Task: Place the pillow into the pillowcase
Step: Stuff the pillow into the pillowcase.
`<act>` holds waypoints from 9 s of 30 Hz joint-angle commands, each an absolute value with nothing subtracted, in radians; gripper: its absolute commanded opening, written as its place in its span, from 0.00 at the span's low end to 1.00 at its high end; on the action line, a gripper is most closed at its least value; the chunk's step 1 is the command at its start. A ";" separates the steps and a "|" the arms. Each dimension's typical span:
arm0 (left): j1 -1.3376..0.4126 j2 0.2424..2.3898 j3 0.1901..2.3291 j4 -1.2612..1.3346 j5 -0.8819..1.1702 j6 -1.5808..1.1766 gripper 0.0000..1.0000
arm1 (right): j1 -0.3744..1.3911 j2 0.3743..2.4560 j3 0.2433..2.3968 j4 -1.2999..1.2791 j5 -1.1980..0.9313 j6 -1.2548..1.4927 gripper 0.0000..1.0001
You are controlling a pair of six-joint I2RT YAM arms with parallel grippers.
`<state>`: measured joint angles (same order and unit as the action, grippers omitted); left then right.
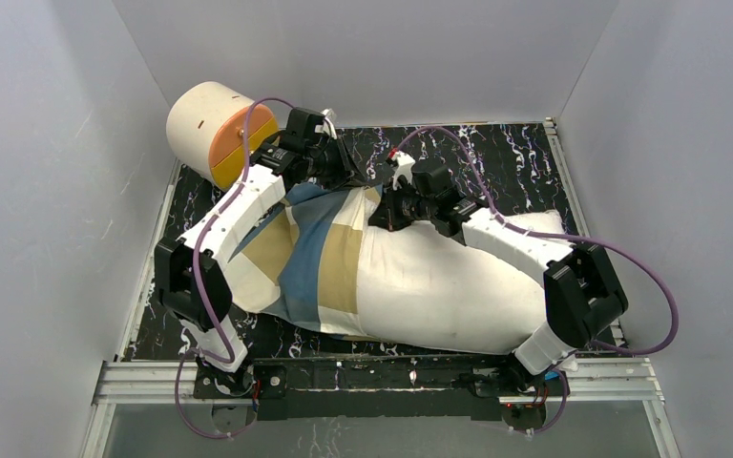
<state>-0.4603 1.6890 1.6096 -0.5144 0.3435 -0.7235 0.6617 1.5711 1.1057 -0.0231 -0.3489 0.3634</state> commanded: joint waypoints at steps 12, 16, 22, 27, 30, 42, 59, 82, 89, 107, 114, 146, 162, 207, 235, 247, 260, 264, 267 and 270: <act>-0.502 1.657 1.861 -0.823 -0.124 -0.427 0.29 | 0.716 1.593 1.112 -0.020 -0.401 0.408 0.01; -0.532 1.654 1.906 -0.889 -0.280 -0.418 0.33 | 0.715 1.581 1.112 -0.021 -0.389 0.408 0.01; -0.572 1.699 1.910 -0.898 -0.104 -0.446 0.27 | 0.715 1.572 1.112 -0.021 -0.370 0.411 0.01; -0.602 1.765 1.864 -0.971 -0.144 -0.453 0.29 | 0.715 1.572 1.111 -0.015 -0.364 0.420 0.01; -0.601 1.752 1.789 -0.937 -0.155 -0.463 0.30 | 0.716 1.569 1.111 -0.014 -0.364 0.420 0.01; -0.601 1.763 1.652 -0.879 -0.232 -0.448 0.35 | 0.716 1.567 1.117 -0.017 -0.364 0.420 0.01; -0.601 1.652 1.755 -0.575 0.154 -0.646 0.00 | 0.716 1.555 1.082 0.084 -0.345 0.499 0.01; -0.601 1.646 1.915 -0.592 0.060 -0.627 0.00 | 0.734 1.543 0.978 0.202 -0.285 0.624 0.01; -0.601 1.625 1.839 -0.606 0.089 -0.580 0.00 | 0.734 1.543 0.994 0.214 -0.290 0.628 0.01; -0.600 1.591 1.567 -0.841 -0.181 -0.448 0.43 | 0.733 1.520 0.999 0.222 -0.270 0.621 0.01; -0.600 1.601 1.591 -0.763 -0.113 -0.465 0.01 | 0.737 1.533 0.992 0.242 -0.294 0.640 0.01; -0.689 1.650 1.532 -0.131 0.542 -0.782 0.00 | 0.668 1.458 0.869 0.431 0.142 0.922 0.03; -0.686 1.447 1.587 -0.815 0.089 -0.492 0.55 | 0.646 1.136 1.061 -0.346 -0.256 0.320 0.87; -0.727 1.192 1.213 -0.439 0.514 -0.714 0.00 | 0.916 1.326 1.016 0.250 0.120 0.602 0.01; -0.726 1.080 1.516 -0.443 0.480 -0.678 0.83 | 0.895 1.002 1.192 0.229 0.320 0.592 0.01; -0.727 1.001 1.437 -0.531 0.364 -0.606 0.86 | 0.896 0.997 1.229 0.285 0.460 0.543 0.01; -0.727 1.002 1.177 -0.507 -0.093 -0.420 0.83 | 0.895 1.011 1.269 0.330 0.477 0.532 0.01; -0.726 1.021 1.120 -0.461 -0.117 -0.370 0.79 | 0.895 1.030 1.292 0.346 0.517 0.511 0.01; -0.727 1.024 1.071 -0.398 -0.131 -0.352 0.80 | 0.896 1.044 1.302 0.367 0.539 0.494 0.01; -0.726 1.021 1.039 -0.327 -0.072 -0.338 0.51 | 0.895 1.058 1.304 0.390 0.568 0.475 0.01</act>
